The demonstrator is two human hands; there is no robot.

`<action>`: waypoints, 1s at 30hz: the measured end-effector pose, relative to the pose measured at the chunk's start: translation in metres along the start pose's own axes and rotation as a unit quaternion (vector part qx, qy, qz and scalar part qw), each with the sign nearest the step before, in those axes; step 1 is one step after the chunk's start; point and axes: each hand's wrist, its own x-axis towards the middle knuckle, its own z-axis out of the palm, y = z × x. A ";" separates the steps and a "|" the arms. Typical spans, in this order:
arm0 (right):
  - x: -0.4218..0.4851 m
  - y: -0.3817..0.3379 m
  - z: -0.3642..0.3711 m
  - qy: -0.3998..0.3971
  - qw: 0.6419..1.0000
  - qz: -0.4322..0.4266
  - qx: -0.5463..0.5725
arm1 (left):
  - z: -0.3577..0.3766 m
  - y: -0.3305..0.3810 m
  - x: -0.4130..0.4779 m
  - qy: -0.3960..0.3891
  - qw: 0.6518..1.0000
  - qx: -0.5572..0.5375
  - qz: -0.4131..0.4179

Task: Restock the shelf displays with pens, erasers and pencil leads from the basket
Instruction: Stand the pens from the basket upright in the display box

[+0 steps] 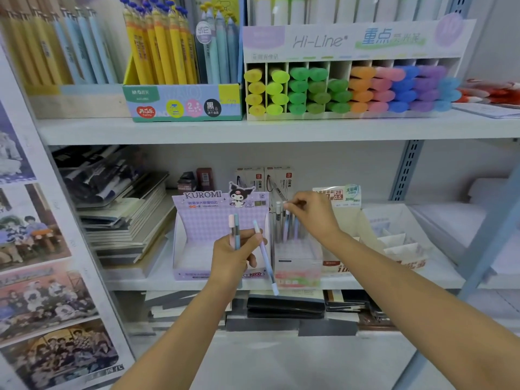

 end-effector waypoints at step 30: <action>-0.056 -0.030 -0.080 -0.010 0.863 0.180 0.472 | 0.030 0.034 -0.044 -0.027 0.995 0.072 -0.070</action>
